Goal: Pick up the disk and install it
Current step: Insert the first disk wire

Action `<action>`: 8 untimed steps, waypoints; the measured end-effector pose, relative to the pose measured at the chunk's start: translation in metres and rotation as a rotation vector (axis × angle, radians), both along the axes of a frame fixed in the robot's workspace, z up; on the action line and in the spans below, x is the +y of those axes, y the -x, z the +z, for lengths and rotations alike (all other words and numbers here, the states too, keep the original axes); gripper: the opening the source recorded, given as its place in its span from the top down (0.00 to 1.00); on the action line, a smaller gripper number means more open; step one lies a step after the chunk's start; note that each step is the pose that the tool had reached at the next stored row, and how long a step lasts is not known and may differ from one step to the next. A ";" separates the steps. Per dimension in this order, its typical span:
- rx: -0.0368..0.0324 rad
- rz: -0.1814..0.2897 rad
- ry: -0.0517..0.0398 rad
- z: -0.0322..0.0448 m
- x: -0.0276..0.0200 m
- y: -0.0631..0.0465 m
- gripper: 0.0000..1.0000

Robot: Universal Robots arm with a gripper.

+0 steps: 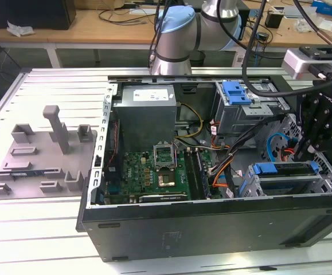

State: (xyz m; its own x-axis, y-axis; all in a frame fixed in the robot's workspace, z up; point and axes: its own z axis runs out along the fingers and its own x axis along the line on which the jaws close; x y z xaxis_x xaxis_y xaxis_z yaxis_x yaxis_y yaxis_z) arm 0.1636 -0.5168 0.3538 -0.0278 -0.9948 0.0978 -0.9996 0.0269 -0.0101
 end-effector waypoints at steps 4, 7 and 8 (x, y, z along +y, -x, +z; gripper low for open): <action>0.0000 0.005 0.0000 -0.0018 0.0000 0.000 0.83; 0.0000 0.005 0.0001 -0.0030 0.0000 0.000 0.83; 0.0000 0.005 0.0001 -0.0033 0.0000 0.000 0.83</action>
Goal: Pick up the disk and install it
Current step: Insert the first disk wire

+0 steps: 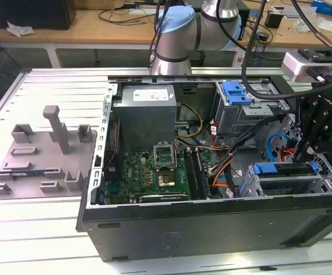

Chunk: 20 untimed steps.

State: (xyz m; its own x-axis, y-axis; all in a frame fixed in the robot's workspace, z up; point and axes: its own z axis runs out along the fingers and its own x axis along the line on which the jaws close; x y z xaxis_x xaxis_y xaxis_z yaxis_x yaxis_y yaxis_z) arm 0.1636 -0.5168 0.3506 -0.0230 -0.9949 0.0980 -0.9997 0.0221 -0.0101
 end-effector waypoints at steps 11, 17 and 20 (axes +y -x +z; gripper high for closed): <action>0.0000 0.000 -0.0001 -0.0024 0.0000 0.000 0.83; 0.0000 0.000 -0.0002 -0.0040 0.0000 0.000 0.83; 0.0000 0.000 -0.0001 -0.0049 0.0000 0.000 0.83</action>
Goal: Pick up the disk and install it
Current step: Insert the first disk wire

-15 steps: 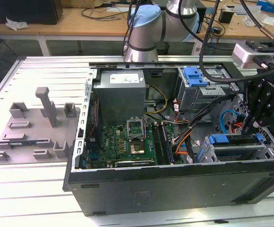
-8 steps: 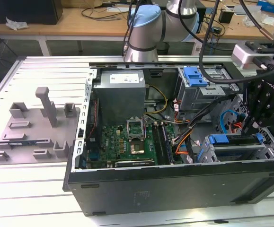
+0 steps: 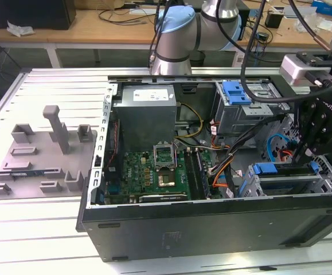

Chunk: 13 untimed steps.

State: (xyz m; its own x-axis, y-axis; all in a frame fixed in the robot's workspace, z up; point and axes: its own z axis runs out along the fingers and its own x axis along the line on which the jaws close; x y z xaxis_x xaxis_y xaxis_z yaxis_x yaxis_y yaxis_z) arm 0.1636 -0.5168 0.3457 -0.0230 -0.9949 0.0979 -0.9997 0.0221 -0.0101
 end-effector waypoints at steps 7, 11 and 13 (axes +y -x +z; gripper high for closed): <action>-0.0001 0.000 0.0001 -0.0018 0.0000 0.000 0.83; 0.0000 0.000 0.0000 -0.0026 0.0000 0.000 0.83; 0.0000 0.000 0.0000 -0.0029 0.0000 0.000 0.83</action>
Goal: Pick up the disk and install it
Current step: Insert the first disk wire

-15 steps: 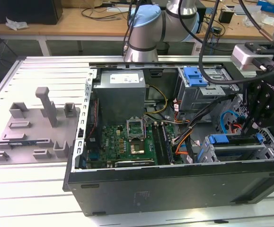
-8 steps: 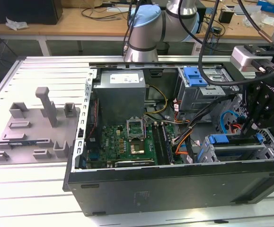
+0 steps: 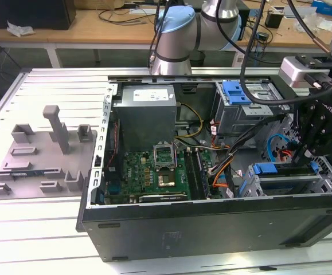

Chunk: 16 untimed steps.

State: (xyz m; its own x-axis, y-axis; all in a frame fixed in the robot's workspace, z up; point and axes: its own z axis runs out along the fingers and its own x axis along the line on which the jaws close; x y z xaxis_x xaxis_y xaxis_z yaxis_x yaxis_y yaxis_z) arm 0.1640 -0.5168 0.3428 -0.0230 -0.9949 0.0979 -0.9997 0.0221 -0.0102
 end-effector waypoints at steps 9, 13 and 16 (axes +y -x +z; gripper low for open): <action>0.0001 0.000 0.0000 -0.0025 0.0000 0.000 0.83; 0.0000 0.000 -0.0003 -0.0001 0.0000 0.000 0.83; 0.0000 0.000 -0.0004 0.0022 0.0000 0.000 0.83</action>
